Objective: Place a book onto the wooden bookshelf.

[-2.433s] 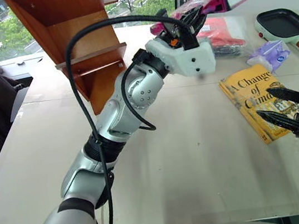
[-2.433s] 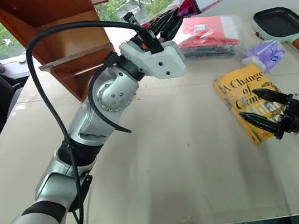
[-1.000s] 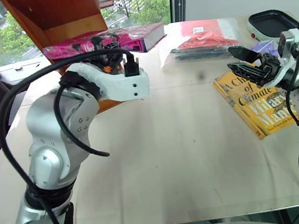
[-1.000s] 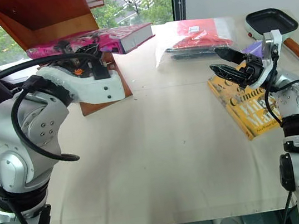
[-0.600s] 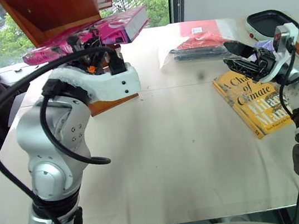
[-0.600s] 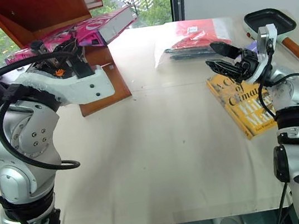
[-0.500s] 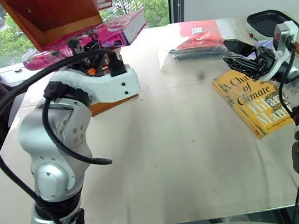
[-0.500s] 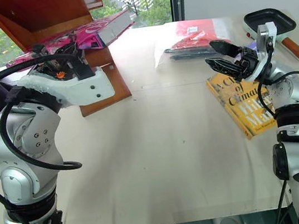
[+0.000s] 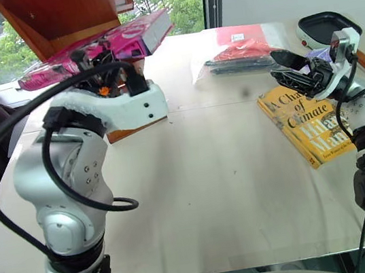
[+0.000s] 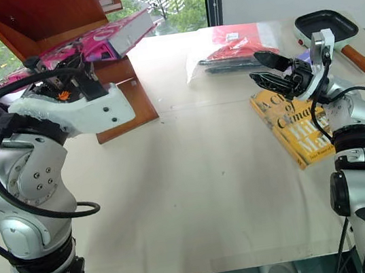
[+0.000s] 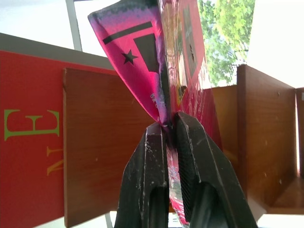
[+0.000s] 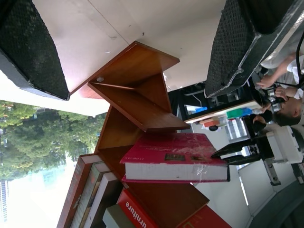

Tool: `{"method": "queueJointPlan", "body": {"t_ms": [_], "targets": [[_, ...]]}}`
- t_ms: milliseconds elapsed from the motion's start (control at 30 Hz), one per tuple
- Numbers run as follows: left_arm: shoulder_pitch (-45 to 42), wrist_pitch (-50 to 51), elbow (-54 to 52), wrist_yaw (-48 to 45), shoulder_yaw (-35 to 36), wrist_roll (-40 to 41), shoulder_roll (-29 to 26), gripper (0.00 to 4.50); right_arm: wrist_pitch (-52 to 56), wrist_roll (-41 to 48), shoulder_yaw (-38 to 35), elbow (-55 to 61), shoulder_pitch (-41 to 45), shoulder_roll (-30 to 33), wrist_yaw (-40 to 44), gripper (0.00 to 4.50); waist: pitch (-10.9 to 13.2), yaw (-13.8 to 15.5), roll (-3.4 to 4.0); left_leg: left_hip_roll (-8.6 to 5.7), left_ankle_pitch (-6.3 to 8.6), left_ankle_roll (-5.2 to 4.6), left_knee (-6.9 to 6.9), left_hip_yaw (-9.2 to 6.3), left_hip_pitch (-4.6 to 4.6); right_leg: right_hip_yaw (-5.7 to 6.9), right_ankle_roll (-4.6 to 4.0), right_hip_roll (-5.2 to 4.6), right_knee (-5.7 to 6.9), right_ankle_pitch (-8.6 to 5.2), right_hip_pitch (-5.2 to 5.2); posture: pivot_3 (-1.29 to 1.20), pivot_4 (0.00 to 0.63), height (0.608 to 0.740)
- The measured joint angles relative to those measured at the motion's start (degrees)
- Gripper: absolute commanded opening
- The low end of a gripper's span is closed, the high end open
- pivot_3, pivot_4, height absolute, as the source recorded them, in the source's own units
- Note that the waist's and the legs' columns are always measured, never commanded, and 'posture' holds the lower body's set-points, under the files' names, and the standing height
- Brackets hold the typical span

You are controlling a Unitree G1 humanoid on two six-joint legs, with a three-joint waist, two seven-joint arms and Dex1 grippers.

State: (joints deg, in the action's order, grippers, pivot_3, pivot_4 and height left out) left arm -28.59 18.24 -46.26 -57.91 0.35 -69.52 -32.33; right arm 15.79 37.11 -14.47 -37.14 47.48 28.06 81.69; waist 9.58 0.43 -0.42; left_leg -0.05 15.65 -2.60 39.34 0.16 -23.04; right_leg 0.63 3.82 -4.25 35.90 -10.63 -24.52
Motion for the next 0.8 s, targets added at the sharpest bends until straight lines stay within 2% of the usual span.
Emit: {"method": "queueJointPlan", "body": {"t_ms": [300,600,633,800], "targets": [[-0.4,-0.1,2.3,0.2,1.1,-1.3,2.2,0.01,-0.7,0.1,-0.1,-0.8,1.5,-1.7,0.1,4.5,0.0,-0.9,0.0,0.24,0.0,0.0,0.0,0.21,0.13,-0.15,-0.14,0.2,0.02,0.1,0.0,0.0,0.15,0.731],[-1.2,-0.1,4.2,0.6,1.6,-2.3,2.6,3.78,-3.5,-0.1,-1.4,-2.0,1.8,-2.1,-1.2,4.5,0.0,-1.2,0.0,0.34,0.0,0.0,-0.02,0.31,0.18,-0.24,-0.15,0.22,0.02,0.11,0.0,0.0,0.15,0.731],[-1.2,-0.1,4.2,0.7,1.6,-2.3,2.6,4.43,-3.6,-0.1,-1.5,-2.0,1.8,-2.1,-1.2,4.5,0.0,-1.2,0.0,0.34,0.01,0.0,-0.02,0.33,0.18,-0.27,-0.14,0.21,0.01,0.11,0.0,0.0,0.15,0.731],[-0.9,0.0,4.1,1.1,2.2,-2.2,3.3,4.43,-3.8,-0.1,-1.8,-2.0,1.7,-2.1,-1.2,4.5,0.0,-1.2,0.0,0.35,0.01,0.0,-0.02,0.32,0.18,-0.27,-0.14,0.21,0.01,0.11,0.0,0.0,0.15,0.731]]}}
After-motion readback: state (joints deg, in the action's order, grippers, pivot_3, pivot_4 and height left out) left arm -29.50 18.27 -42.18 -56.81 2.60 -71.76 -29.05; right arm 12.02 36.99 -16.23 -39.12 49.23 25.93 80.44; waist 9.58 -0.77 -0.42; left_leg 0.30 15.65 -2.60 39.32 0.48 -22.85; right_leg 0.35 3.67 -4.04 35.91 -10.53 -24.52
